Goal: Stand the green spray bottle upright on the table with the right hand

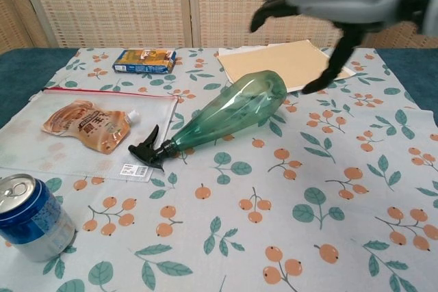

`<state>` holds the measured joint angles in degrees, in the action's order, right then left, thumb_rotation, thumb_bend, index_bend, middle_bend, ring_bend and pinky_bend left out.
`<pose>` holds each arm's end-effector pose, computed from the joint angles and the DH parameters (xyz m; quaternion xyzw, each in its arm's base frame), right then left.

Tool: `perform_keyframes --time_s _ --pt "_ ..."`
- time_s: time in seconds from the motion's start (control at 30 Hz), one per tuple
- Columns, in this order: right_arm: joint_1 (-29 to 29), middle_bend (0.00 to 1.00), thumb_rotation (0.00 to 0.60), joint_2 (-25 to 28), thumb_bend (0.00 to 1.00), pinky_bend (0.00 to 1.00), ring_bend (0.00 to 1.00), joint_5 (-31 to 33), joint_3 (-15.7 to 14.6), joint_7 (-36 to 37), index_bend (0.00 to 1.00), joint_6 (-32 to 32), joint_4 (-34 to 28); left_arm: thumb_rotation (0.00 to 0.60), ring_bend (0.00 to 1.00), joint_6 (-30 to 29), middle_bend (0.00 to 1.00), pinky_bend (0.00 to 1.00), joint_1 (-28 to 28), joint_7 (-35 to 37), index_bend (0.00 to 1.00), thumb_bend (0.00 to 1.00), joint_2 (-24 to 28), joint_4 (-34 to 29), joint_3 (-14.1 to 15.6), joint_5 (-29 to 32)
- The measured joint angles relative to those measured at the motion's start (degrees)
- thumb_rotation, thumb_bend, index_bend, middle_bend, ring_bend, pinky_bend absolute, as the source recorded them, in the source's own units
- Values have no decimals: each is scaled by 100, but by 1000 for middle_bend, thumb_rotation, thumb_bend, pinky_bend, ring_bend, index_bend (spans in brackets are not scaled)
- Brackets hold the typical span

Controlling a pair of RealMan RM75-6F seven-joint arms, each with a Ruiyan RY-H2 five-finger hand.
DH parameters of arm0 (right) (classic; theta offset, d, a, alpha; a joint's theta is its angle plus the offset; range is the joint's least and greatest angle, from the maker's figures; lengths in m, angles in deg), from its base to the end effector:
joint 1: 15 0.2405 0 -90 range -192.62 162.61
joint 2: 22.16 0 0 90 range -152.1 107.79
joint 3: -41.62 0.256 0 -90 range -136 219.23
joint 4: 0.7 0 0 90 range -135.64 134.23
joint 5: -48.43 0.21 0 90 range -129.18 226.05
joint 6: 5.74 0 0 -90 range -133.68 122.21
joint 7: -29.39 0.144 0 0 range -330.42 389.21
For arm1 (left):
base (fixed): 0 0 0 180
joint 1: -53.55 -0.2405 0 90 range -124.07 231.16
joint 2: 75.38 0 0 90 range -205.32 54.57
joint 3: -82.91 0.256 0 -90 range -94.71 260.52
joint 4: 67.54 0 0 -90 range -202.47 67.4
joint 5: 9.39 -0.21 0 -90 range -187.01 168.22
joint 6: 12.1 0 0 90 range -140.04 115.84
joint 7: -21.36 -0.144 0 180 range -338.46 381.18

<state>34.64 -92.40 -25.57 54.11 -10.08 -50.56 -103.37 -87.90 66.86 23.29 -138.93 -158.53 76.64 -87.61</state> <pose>-0.0689 -0.3320 0.0475 0.8689 -0.0889 0.3140 0.3722 -0.3062 0.2396 0.1600 -0.5960 -0.4073 -0.3862 0.5742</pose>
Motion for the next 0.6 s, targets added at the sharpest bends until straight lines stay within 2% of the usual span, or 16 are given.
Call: perform_keyframes --time_s 0.03,0.23,0.37,0.6 --pt "443 158 600 -337 0 3 0 124 29 -217 191 377 219 600 0 -7 0 39 -16 60 0 238 14 14 8 -6" --pt "1621 166 600 -1585 0 17 0 762 -48 -1237 196 947 1092 600 0 10 0 39 -83 381 0 236 108 104 37 1" --pt "2024 173 600 -2012 0 29 0 1377 -260 -1839 206 1015 1637 600 0 -53 0 39 -142 496 0 237 130 137 42 -4" --pt "2506 178 600 -2380 0 30 0 2599 -703 -2733 195 711 1999 600 0 -53 0 40 -152 573 0 237 144 152 51 -42"
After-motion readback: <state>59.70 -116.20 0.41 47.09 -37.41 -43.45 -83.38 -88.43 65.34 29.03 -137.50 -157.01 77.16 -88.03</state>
